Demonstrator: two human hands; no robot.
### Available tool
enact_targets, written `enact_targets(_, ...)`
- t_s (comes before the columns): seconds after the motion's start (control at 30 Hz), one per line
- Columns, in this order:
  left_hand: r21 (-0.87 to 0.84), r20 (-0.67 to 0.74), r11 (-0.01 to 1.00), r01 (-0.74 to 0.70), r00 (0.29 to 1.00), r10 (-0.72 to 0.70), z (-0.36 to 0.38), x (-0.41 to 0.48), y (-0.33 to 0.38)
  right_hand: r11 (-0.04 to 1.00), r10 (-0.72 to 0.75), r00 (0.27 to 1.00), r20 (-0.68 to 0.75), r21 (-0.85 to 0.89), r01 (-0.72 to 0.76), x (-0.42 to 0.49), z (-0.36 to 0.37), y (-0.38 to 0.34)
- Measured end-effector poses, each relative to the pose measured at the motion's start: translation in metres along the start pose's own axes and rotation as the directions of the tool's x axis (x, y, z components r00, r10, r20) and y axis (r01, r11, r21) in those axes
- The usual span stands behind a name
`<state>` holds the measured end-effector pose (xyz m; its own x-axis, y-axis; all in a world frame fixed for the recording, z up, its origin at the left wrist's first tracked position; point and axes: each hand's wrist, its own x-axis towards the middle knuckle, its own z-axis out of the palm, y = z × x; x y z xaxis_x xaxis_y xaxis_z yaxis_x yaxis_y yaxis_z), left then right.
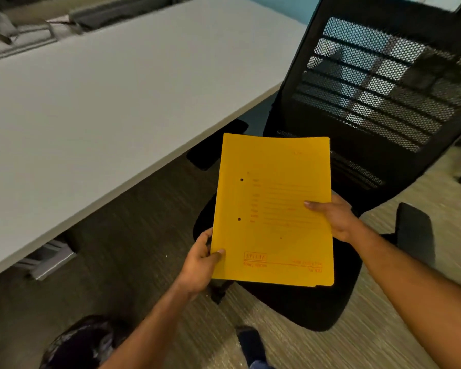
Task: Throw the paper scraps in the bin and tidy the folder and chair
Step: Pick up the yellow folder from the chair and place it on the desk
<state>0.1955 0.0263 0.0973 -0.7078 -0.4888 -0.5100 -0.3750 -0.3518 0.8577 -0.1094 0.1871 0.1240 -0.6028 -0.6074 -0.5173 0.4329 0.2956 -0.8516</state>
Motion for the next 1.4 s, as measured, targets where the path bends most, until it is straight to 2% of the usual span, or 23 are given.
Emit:
enact_targets(0.27, -0.01, 0.003, 1.0, 0.012, 1.0, -0.012, -0.015, -0.05, 0.031, 0.999, 0.02, 0.998, 0.067, -0.035, -0.017, -0.013, 0.024, -0.036)
enact_targets(0.4, -0.032, -0.04, 0.999, 0.037, 0.998, -0.038, -0.006, -0.064, 0.028, 0.998, 0.013, 0.995, 0.102, -0.059, -0.007, -0.022, 0.027, -0.046)
enact_targets(0.63, -0.086, -0.143, 0.996, -0.025, 0.99, 0.012, -0.007, -0.083, 0.046, 0.996, -0.027, 0.991, 0.129, -0.076, 0.037, -0.02, 0.048, -0.083)
enact_targets(0.77, -0.135, -0.214, 0.989, -0.065, 0.976, 0.035, -0.013, -0.099, 0.053, 0.994, -0.04, 0.98, 0.197, -0.09, 0.059, -0.019, 0.071, -0.105)
enact_targets(1.13, -0.16, -0.509, 0.972, -0.173, 0.858, 0.069, -0.043, -0.157, 0.059, 0.974, -0.047, 0.896, 0.442, -0.177, 0.139, -0.022, 0.17, -0.139)
enact_targets(1.4, -0.152, -0.661, 0.967, -0.203, 0.748, 0.053, -0.101, -0.205, 0.063, 0.96, -0.021, 0.817, 0.576, -0.218, 0.178, -0.033, 0.275, -0.142)
